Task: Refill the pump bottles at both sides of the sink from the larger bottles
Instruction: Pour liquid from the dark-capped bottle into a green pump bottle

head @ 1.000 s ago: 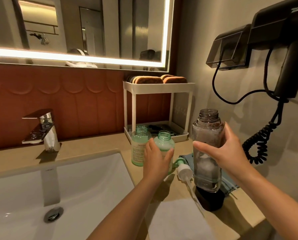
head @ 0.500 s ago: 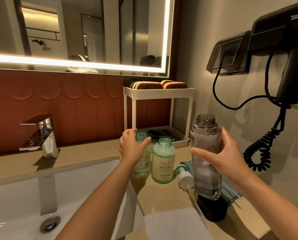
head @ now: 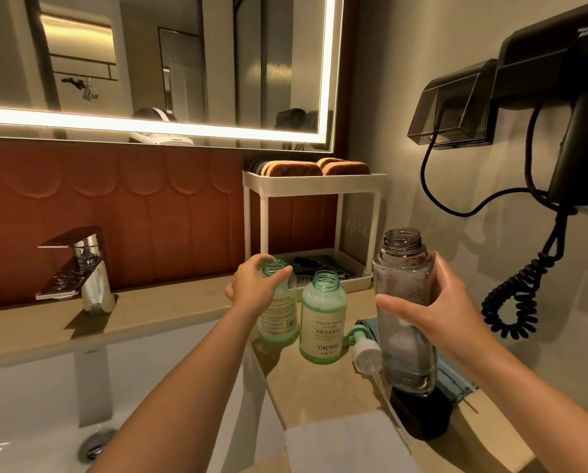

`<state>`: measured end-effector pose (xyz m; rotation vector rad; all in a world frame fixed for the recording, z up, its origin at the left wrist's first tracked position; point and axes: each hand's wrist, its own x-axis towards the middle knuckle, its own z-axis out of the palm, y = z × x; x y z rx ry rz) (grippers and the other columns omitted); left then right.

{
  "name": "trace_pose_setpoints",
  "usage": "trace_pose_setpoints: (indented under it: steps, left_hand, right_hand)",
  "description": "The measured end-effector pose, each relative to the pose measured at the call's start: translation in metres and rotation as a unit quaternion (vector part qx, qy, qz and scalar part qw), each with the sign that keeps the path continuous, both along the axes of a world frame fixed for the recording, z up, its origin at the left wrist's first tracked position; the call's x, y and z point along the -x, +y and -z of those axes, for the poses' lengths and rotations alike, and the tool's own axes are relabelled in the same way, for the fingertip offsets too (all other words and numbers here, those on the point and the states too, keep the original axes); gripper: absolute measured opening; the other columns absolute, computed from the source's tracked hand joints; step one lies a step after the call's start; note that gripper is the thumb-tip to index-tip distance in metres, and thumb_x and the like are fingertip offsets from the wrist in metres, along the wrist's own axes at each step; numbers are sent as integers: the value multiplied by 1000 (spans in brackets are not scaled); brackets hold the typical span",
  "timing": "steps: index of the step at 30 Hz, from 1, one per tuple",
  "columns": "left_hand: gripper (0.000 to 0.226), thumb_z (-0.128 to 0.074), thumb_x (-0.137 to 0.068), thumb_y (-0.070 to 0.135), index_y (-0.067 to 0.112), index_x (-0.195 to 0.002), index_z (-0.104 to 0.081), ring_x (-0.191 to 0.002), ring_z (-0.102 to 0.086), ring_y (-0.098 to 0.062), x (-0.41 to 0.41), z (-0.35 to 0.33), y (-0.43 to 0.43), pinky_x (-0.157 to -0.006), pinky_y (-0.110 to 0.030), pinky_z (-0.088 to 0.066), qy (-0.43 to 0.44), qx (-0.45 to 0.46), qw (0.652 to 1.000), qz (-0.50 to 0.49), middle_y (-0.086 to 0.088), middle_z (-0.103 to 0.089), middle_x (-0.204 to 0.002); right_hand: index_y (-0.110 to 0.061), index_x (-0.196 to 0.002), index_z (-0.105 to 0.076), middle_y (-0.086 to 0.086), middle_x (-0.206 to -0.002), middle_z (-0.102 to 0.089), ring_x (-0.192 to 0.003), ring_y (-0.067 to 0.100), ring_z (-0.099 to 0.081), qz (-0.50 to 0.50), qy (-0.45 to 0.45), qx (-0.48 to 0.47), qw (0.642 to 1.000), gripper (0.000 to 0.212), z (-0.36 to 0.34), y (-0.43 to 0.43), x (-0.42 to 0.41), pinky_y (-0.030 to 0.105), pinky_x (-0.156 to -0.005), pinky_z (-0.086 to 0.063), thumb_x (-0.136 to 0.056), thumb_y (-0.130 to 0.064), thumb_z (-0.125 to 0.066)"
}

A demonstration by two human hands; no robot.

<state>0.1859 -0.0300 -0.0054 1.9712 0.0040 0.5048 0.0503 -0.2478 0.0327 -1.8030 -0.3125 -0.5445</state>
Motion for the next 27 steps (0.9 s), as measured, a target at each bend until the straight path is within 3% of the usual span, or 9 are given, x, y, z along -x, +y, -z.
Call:
trace_pose_setpoints:
  steps: [6,10,15,19,27]
  left_hand:
    - [38,-76,-70,45,31,-103,-65,-120,-51,-22,40,-30,11,-103,-54,-37,-43,-10,997,58,1,-63,-120]
    - [44,-79,-69,37,20,-109,-68,-112,-56,-17,86,-43,17,-98,-43,-46,-42,-20,995,93,0,-66,-116]
    - [39,-79,-69,30,22,-105,-68,-104,-58,-9,142,-42,30,-88,-32,-44,-10,5,988,153,9,-66,-105]
    - [36,-77,-72,32,27,-106,-66,-109,-53,-6,178,-27,41,-90,-32,-39,25,4,983,184,13,-63,-109]
    - [36,-77,-72,29,28,-106,-67,-92,-50,23,222,5,47,-72,-3,-39,-35,-6,984,172,28,-61,-96]
  right_hand:
    - [-31,-106,-53,-12,-102,-66,-88,-3,-65,-8,-7,9,1000,62,-7,5,12,13,-66,-53,-50,-31,-79]
    - [-29,-108,-54,-12,-103,-66,-90,-2,-64,-20,-4,26,999,62,-11,9,25,17,-69,-54,-52,-30,-80]
    - [-27,-102,-54,-9,-100,-67,-89,-1,-65,-45,-2,65,997,55,-7,19,42,16,-70,-54,-60,-11,-85]
    - [-25,-103,-55,-7,-102,-67,-97,5,-63,-50,-7,112,992,57,4,34,55,33,-84,-54,-57,-20,-87]
    - [-27,-115,-48,-6,-108,-63,-98,10,-61,-35,6,217,975,71,20,55,72,37,-84,-54,-55,-38,-86]
